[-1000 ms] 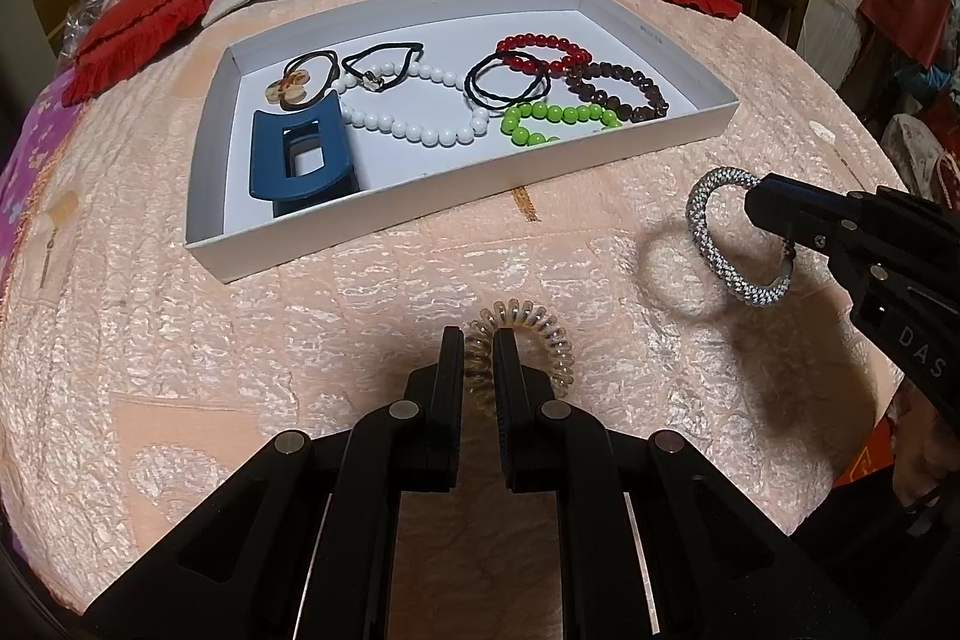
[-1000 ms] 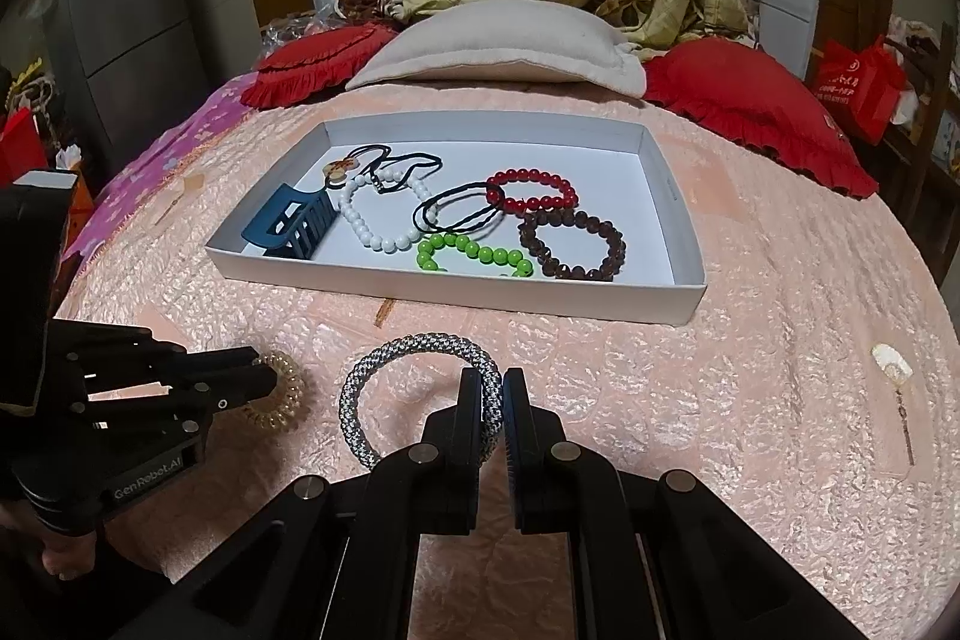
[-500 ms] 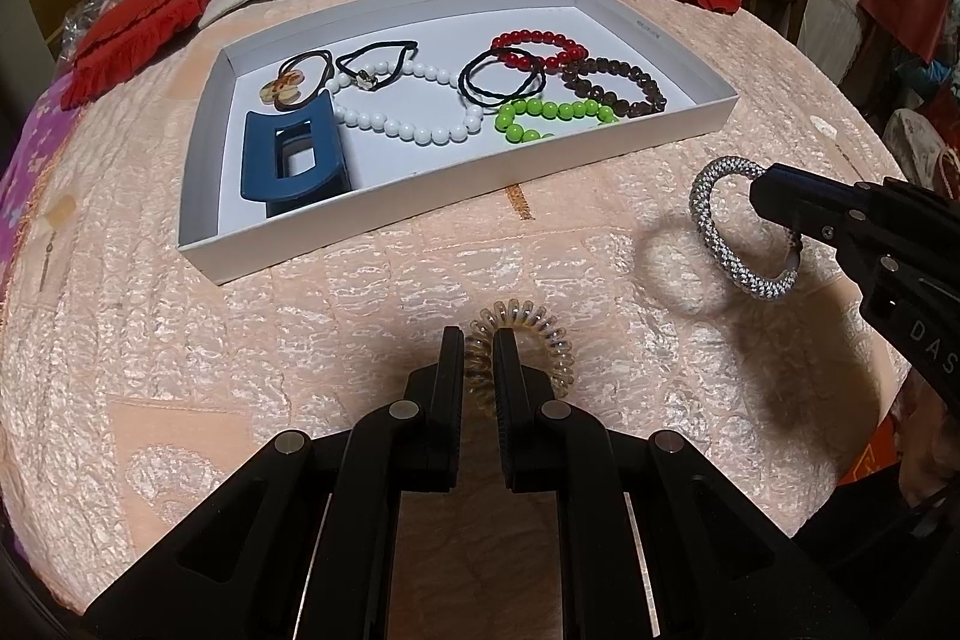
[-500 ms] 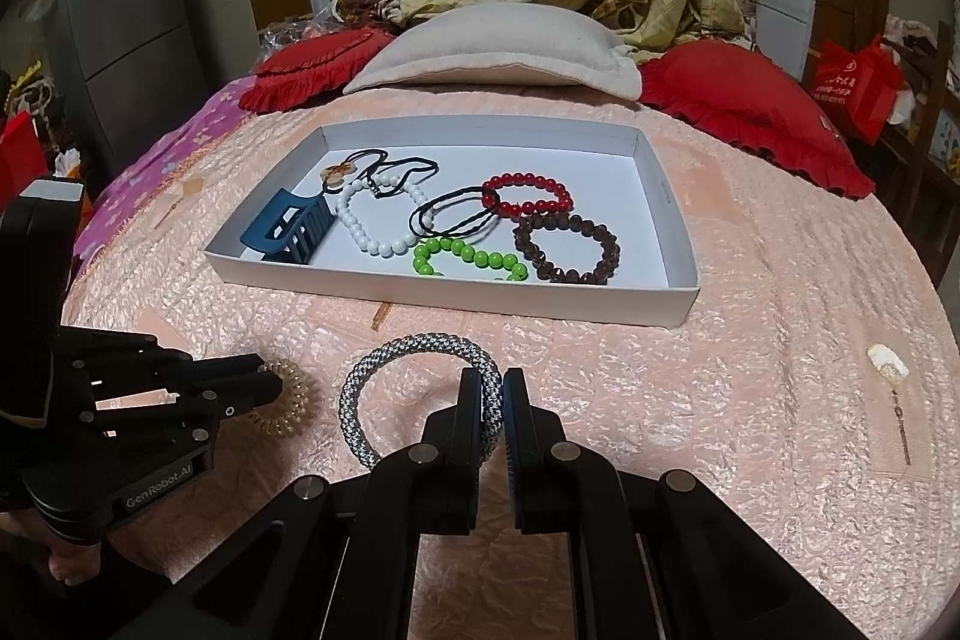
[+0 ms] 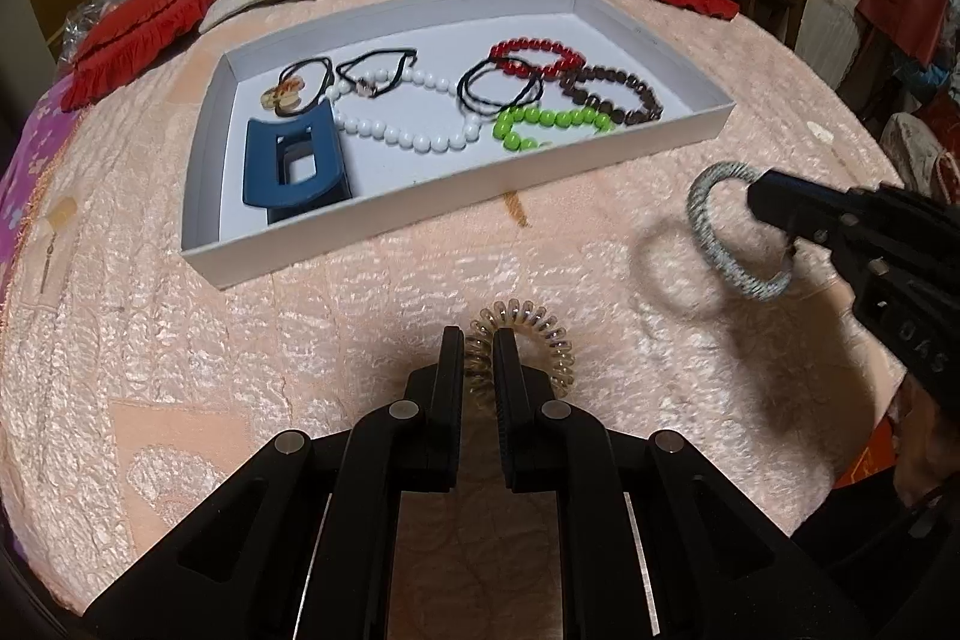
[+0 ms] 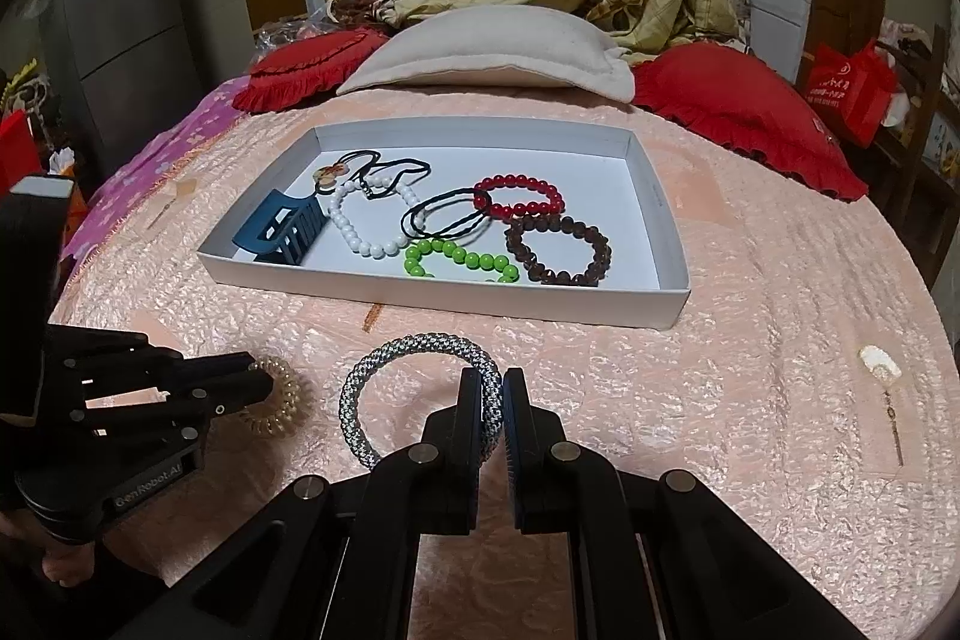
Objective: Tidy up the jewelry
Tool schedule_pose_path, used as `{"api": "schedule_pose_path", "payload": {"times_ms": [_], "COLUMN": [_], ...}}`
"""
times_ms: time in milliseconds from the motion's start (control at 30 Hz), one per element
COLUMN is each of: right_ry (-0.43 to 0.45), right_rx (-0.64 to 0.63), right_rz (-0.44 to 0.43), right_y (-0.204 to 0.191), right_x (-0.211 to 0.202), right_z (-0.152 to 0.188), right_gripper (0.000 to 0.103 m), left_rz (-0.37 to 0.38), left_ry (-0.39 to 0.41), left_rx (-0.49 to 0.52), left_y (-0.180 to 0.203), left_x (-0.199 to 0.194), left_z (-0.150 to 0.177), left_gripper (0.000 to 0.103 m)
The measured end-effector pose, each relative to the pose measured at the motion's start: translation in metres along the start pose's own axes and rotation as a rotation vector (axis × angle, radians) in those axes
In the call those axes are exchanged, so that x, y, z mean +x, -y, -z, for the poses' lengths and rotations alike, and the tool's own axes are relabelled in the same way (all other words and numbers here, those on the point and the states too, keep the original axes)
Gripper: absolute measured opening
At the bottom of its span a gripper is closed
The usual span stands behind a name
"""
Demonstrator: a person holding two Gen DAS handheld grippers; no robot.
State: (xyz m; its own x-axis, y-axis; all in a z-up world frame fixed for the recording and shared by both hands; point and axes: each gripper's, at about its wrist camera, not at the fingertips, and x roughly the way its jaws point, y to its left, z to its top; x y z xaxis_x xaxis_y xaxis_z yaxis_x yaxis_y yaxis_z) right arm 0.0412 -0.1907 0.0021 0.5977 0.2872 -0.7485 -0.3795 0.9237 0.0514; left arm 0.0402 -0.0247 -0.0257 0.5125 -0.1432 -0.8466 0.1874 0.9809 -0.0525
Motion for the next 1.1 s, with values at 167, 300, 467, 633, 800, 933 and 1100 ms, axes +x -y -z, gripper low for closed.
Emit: {"api": "schedule_pose_path", "payload": {"times_ms": [167,300,467,633,800,933,1100], "right_ry": [0.009,0.021,0.036,0.061,0.045,0.013,-0.015], "right_rx": [0.026,0.056,0.068,0.091,0.173,0.230,0.238], "right_rz": [-0.014,-0.020,-0.030,-0.046,-0.071,-0.081,-0.060], "right_y": [0.007,0.018,0.024,0.029,0.042,0.046,0.041], "right_x": [-0.001,-0.001,0.004,0.022,0.061,0.088,0.105], "right_z": [-0.006,-0.017,-0.032,-0.053,-0.073,-0.079,-0.078], "right_gripper": [0.006,0.006,0.006,0.006,0.006,0.006,0.006], "left_rz": [0.051,0.061,0.052,0.059,0.037,0.002,-0.016], "left_ry": [0.060,0.086,0.142,0.157,0.147,0.131,0.106], "left_rx": [-0.052,-0.085,-0.135,-0.192,-0.236,-0.281,-0.277], "left_y": [-0.013,-0.022,-0.036,-0.048,-0.047,-0.051,-0.053], "left_x": [-0.016,-0.020,-0.016,0.008,0.033,0.047,0.060], "left_z": [-0.010,-0.023,-0.055,-0.086,-0.097,-0.099,-0.097], "left_gripper": [0.008,0.008,0.008,0.008,0.008,0.008,0.008]}}
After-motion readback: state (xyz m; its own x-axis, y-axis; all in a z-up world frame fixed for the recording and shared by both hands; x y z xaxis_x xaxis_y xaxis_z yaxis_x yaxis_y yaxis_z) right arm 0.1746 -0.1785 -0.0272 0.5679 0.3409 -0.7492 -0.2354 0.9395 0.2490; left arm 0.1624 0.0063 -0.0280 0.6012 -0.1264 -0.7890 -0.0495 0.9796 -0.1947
